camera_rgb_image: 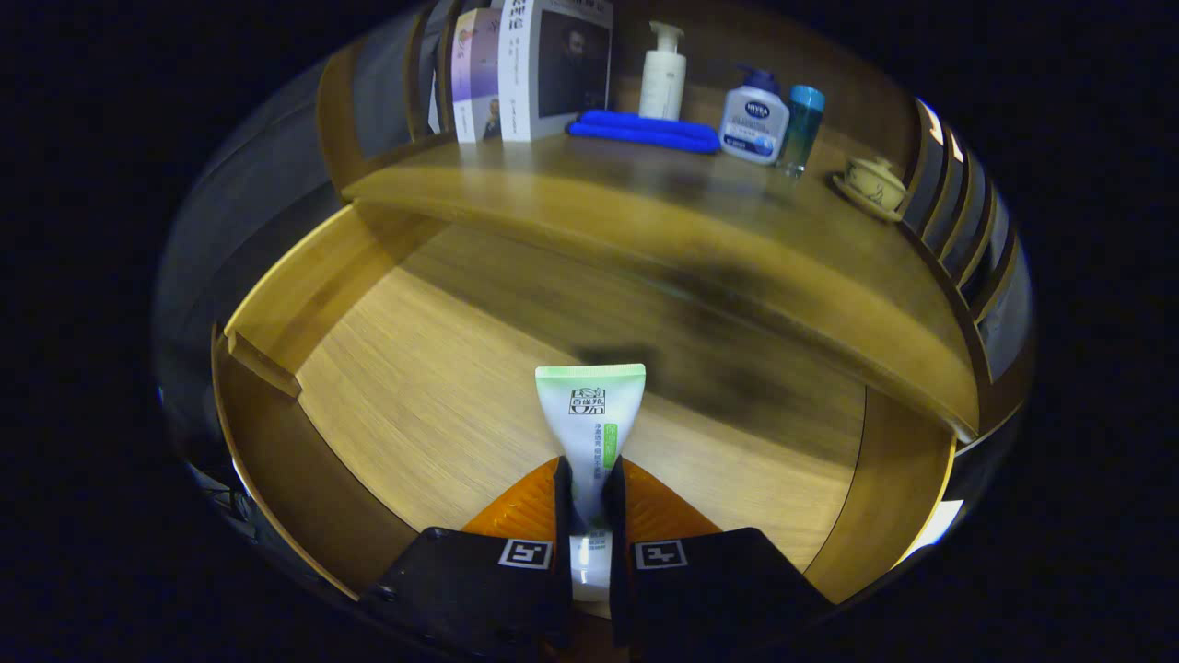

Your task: Pull open the drawer, take out the items inside it, and place them on the countertop above the cabinet.

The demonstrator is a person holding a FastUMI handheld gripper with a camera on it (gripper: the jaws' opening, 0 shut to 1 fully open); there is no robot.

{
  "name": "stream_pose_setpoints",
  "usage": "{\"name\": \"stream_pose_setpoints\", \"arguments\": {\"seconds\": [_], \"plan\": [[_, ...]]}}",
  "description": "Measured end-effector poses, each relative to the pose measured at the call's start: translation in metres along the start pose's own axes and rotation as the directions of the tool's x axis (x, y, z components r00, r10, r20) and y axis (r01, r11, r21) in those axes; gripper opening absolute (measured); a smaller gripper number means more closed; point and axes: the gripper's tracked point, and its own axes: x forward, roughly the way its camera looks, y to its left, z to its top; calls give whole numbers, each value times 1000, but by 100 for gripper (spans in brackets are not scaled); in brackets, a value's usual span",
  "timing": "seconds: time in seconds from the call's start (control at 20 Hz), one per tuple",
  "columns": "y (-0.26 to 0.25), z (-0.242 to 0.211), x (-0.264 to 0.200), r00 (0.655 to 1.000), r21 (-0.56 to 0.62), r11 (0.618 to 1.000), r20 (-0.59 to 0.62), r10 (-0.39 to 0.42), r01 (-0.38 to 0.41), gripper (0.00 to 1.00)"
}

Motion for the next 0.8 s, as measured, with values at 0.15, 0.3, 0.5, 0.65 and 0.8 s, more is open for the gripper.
{"name": "stream_pose_setpoints", "arguments": {"seconds": [0.15, 0.3, 0.5, 0.65, 0.8], "plan": [[15, 8, -14, 999, -32, 999, 31, 33, -32, 18], [22, 18, -28, 997, -44, 998, 65, 44, -41, 18], [31, 40, -42, 989, -44, 997, 131, 65, -60, 18], [30, 61, -55, 979, -7, 998, 192, 68, -68, 18], [19, 89, -59, 967, 48, 997, 251, 41, -54, 18]]}}
